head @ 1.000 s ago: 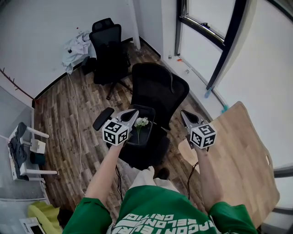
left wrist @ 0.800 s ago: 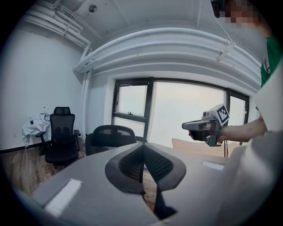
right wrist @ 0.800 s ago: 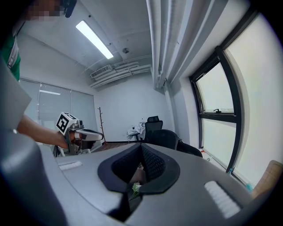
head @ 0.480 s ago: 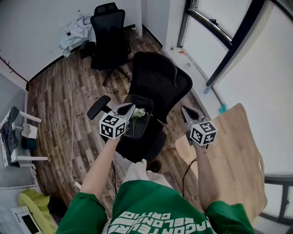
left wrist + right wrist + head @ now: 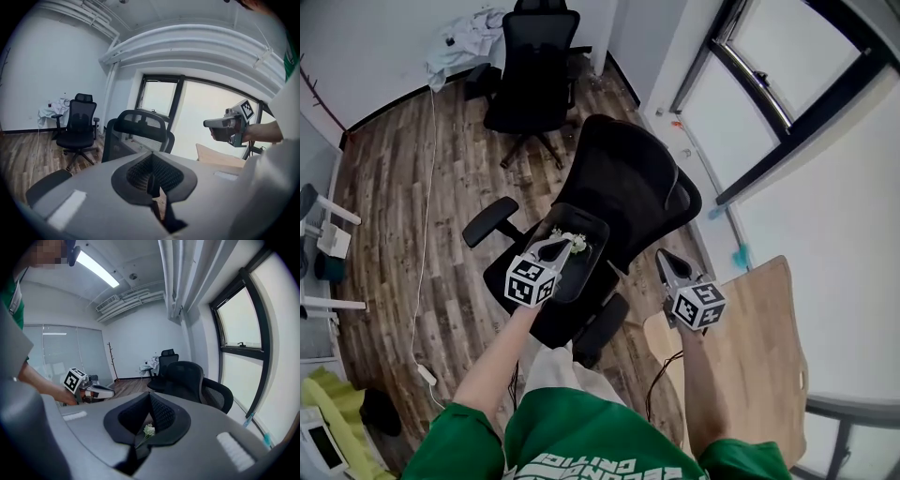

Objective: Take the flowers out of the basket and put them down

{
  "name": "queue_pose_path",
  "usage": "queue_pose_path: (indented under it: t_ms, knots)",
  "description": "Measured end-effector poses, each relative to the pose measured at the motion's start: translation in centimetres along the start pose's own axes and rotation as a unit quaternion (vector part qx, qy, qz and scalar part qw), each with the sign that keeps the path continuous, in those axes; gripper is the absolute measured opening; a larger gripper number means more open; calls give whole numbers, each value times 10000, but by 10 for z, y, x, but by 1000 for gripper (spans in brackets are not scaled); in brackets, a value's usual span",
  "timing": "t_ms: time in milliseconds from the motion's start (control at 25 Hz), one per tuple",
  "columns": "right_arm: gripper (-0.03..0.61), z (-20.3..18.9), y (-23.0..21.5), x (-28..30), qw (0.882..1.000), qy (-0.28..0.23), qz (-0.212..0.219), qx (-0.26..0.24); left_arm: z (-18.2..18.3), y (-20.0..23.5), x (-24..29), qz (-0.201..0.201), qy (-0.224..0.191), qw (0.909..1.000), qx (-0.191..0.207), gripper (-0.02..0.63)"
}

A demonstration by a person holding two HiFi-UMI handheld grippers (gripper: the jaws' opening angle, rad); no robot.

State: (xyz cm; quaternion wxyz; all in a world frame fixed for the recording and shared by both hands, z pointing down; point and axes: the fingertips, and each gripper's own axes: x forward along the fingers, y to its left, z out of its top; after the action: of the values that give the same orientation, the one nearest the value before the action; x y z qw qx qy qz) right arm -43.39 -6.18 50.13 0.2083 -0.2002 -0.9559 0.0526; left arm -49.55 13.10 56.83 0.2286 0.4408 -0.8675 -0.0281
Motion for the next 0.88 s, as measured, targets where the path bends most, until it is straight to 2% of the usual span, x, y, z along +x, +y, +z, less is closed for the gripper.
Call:
queue_pose_path:
  t_ms: [280, 880]
  knots:
    - [6, -15, -3, 55, 9996, 248, 89, 129, -29, 39, 20, 76, 75, 9996, -249, 18]
    - [6, -83, -10, 168, 9931, 1006, 43, 600, -105, 110, 68, 37, 722, 9919, -1042, 18]
